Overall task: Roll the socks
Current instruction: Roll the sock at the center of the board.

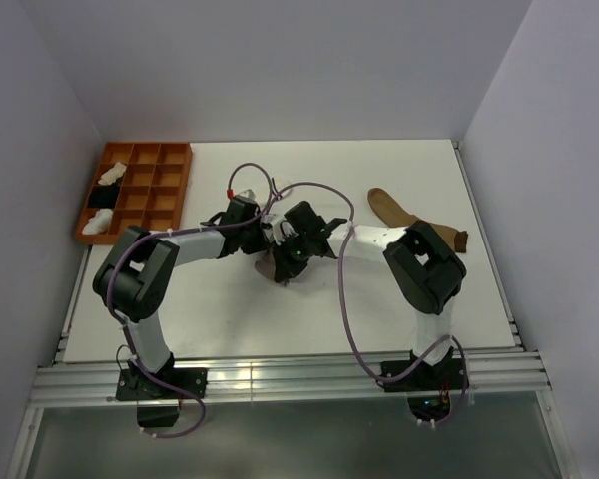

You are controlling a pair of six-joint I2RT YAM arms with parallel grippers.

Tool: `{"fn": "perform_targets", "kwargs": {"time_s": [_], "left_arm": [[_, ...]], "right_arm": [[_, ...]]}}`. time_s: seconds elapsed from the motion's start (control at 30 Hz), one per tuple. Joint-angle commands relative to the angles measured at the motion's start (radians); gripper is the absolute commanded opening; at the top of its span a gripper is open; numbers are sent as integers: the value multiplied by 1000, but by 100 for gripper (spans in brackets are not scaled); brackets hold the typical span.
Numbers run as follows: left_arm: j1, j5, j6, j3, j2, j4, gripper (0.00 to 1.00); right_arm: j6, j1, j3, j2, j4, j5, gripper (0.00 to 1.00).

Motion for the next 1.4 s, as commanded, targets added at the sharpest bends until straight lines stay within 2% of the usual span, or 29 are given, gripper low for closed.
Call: {"fn": "perform_targets", "kwargs": {"time_s": [0.0,0.13,0.47,0.67,0.9,1.07,1.37], "left_arm": [[-1,-26,49,-45,9,-48,10],[-3,-25,55,-41,6,-54,11],[-12,-16,69,-54,-11,-40,11],[-16,-31,71,-57,-17,-39,12],[-18,-25,70,-61,-23,-25,13],[-21,-17,75,-70,-33,-10,17],[-38,-13,101,-48,-24,18,21]], "right_arm": [[41,-44,71,64,-107,-208,0],[67,-99,109,109,-122,-302,0],[87,-162,223,150,-228,-368,0],[106,-193,273,209,-274,-377,0],[162,-226,209,250,-207,-408,0],[179,-246,209,295,-188,-410,0],[155,-255,267,351,-251,-356,1]]}}
